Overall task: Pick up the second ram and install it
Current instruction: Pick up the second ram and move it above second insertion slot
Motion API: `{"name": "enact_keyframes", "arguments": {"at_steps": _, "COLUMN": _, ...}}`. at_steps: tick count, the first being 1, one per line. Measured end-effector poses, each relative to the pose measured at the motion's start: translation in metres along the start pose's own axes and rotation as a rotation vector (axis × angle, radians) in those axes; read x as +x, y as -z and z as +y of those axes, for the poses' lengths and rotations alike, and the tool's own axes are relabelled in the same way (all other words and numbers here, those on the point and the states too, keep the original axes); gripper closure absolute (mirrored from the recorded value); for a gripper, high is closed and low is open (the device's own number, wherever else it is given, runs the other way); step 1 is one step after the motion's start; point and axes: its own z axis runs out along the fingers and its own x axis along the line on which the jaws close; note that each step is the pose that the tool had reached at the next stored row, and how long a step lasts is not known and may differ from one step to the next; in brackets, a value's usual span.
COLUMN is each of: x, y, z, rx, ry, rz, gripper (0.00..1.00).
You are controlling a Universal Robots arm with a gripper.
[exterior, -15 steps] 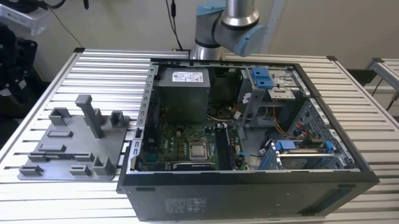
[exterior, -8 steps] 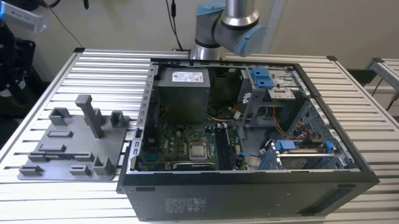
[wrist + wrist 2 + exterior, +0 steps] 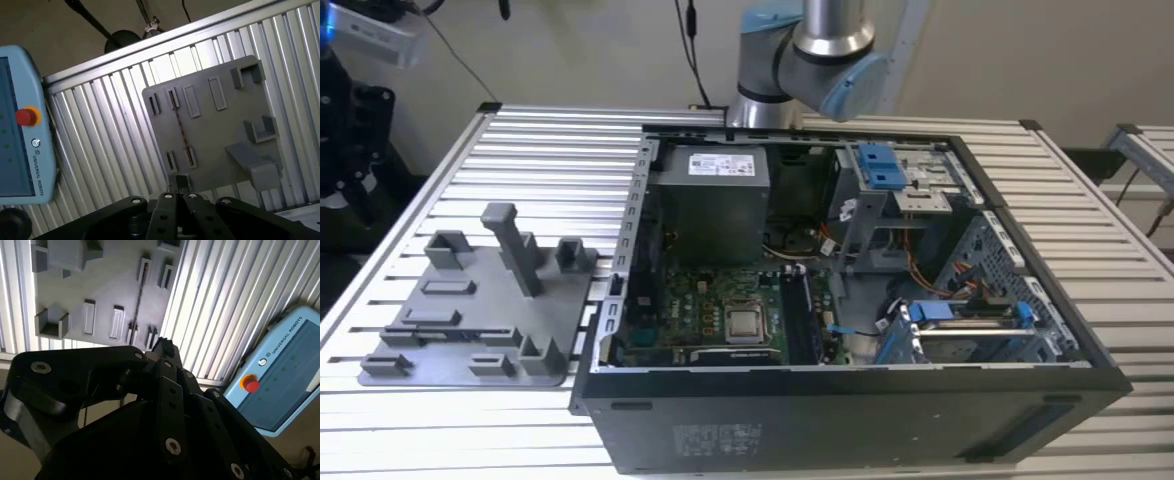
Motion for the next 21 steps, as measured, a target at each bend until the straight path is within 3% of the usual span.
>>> {"name": "enact_keyframes", "arguments": {"at_steps": 1, "x": -0.0001, "y": -0.0001, "z": 0.0000, "rx": -0.0043, "ry": 0.000, "rz": -0.0118, "gripper": 0.89}}
{"name": "enact_keyframes", "arguments": {"at_steps": 2, "x": -0.0001, "y": -0.0002, "z": 0.0000, "rx": -0.0113, "ry": 0.001, "rz": -0.0282, "gripper": 0.89}}
{"name": "enact_keyframes", "arguments": {"at_steps": 4, "x": -0.0001, "y": -0.0001, "z": -0.0001, "rx": -0.0295, "ry": 0.002, "rz": -0.0547, "gripper": 0.89}}
{"name": "enact_keyframes", "arguments": {"at_steps": 5, "x": -0.0002, "y": -0.0001, "z": -0.0001, "rx": -0.0403, "ry": 0.003, "rz": -0.0583, "gripper": 0.89}}
{"name": "enact_keyframes", "arguments": {"at_steps": 7, "x": -0.0001, "y": -0.0001, "z": -0.0001, "rx": -0.0640, "ry": 0.012, "rz": -0.0506, "gripper": 0.89}}
{"name": "enact_keyframes", "arguments": {"at_steps": 9, "x": -0.0001, "y": -0.0003, "z": 0.0000, "rx": -0.0747, "ry": 0.030, "rz": -0.0462, "gripper": 0.89}}
{"name": "enact_keyframes", "arguments": {"at_steps": 12, "x": -0.0001, "y": -0.0004, "z": 0.0000, "rx": -0.0734, "ry": 0.069, "rz": -0.0470, "gripper": 0.89}}
{"name": "enact_keyframes", "arguments": {"at_steps": 16, "x": -0.0002, "y": -0.0004, "z": -0.0001, "rx": -0.0730, "ry": 0.074, "rz": -0.0474, "gripper": 0.88}}
{"name": "enact_keyframes", "arguments": {"at_steps": 19, "x": -0.0002, "y": -0.0004, "z": -0.0001, "rx": -0.0730, "ry": 0.075, "rz": -0.0474, "gripper": 0.71}}
{"name": "enact_keyframes", "arguments": {"at_steps": 20, "x": -0.0002, "y": -0.0005, "z": -0.0001, "rx": -0.0730, "ry": 0.075, "rz": -0.0474, "gripper": 0.71}}
{"name": "enact_keyframes", "arguments": {"at_steps": 21, "x": -0.0002, "y": -0.0004, "z": -0.0001, "rx": -0.0730, "ry": 0.075, "rz": -0.0474, "gripper": 0.64}}
